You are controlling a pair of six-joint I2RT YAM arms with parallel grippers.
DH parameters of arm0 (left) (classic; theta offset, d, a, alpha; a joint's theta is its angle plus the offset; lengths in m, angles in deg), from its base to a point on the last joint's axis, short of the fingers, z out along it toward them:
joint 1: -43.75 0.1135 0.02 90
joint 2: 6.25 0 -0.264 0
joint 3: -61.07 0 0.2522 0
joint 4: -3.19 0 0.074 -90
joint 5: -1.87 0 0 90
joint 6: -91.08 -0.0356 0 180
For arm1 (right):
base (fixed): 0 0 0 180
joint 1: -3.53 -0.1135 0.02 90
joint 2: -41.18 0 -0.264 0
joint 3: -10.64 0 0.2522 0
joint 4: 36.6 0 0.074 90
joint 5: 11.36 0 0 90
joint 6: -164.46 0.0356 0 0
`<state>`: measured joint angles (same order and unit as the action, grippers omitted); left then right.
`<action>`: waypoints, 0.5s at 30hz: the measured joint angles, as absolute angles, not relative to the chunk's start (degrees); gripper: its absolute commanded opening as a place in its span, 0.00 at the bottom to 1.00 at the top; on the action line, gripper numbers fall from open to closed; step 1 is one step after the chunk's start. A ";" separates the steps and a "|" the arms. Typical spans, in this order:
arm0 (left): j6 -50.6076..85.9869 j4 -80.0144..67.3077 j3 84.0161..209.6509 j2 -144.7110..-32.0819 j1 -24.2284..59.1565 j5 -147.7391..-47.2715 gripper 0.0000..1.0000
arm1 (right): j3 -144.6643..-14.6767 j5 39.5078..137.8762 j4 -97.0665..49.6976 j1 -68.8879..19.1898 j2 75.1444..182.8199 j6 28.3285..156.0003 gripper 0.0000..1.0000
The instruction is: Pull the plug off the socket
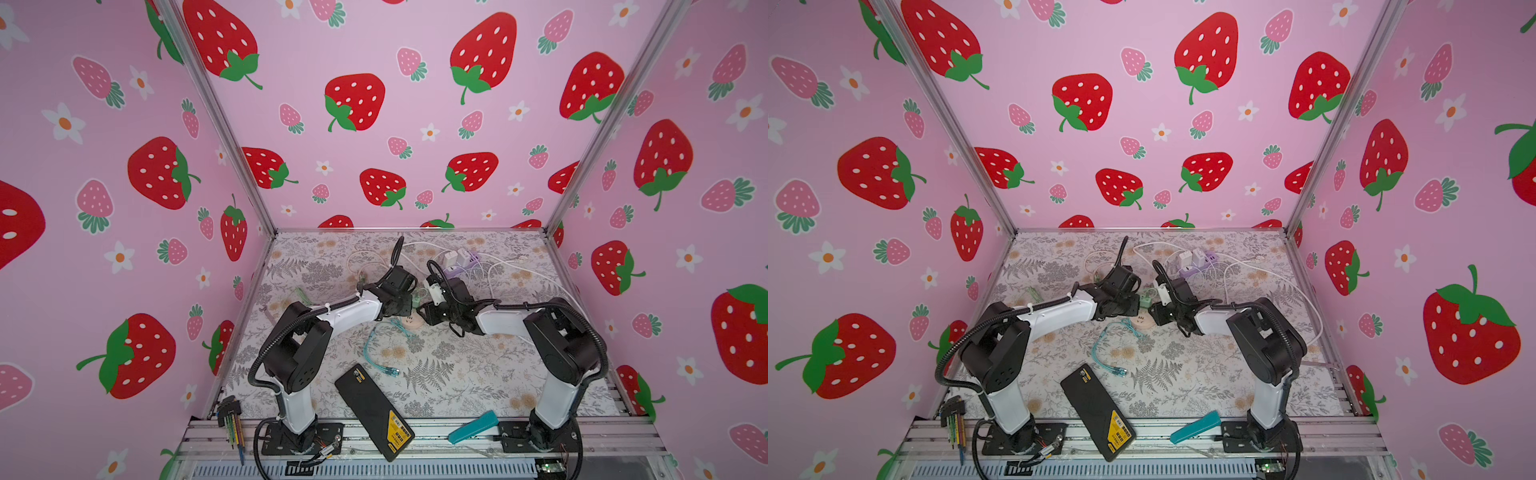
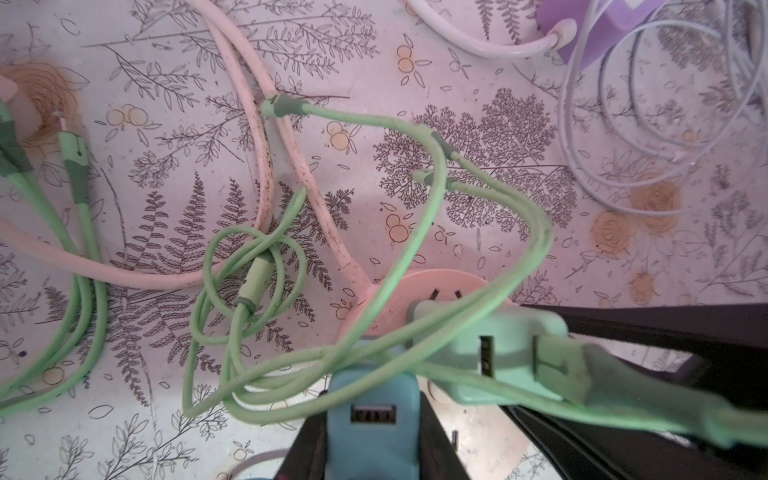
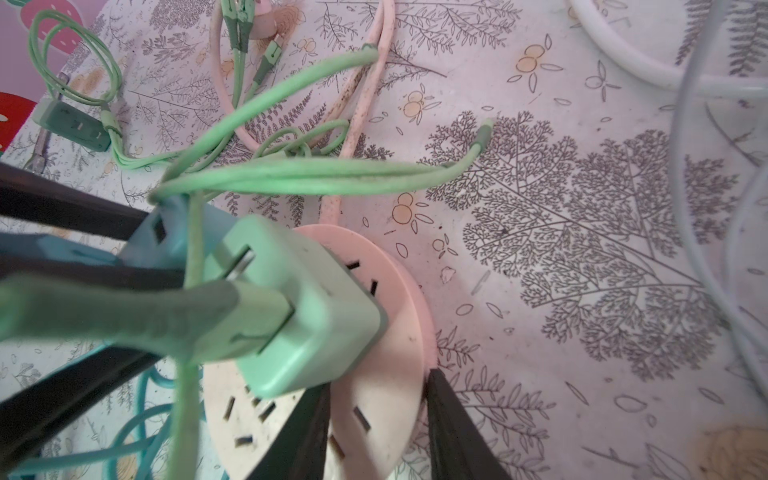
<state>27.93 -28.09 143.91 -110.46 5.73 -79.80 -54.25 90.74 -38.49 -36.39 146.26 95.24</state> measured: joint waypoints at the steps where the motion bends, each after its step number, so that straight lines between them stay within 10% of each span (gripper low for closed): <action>1: 27.93 -28.70 144.44 -110.70 5.32 -78.99 0.07 | -54.30 90.76 -38.52 -36.37 146.32 95.22 0.39; 15: 27.76 -34.87 149.92 -114.08 1.56 -70.05 0.07 | -54.73 91.37 -38.36 -36.19 146.67 95.22 0.38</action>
<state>27.76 -34.87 149.92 -114.08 1.56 -70.05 -54.73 91.37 -38.36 -36.19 146.67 95.22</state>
